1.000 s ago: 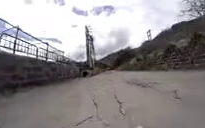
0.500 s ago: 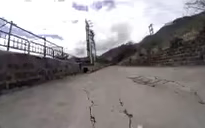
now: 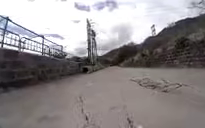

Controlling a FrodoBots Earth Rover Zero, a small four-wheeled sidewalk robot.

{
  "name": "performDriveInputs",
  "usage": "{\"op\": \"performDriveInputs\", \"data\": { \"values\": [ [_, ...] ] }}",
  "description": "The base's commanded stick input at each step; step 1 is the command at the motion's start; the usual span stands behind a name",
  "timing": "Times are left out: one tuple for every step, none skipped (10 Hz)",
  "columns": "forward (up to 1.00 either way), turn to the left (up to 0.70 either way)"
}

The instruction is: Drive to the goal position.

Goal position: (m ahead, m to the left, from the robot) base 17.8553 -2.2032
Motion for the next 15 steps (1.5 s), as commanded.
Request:
{"op": "performDriveInputs", "data": {
  "values": [
    [1.0,0.0],
    [1.0,0.0],
    [1.0,0.0],
    [1.0,0.0],
    [1.0,0.0],
    [1.0,0.0],
    [1.0,0.0],
    [1.0,0.0],
    [1.0,0.0],
    [1.0,0.0],
    [1.0,0.0],
    [1.0,0.0],
    [1.0,0.0],
    [1.0,0.0],
    [1.0,0.0]
  ]
}}
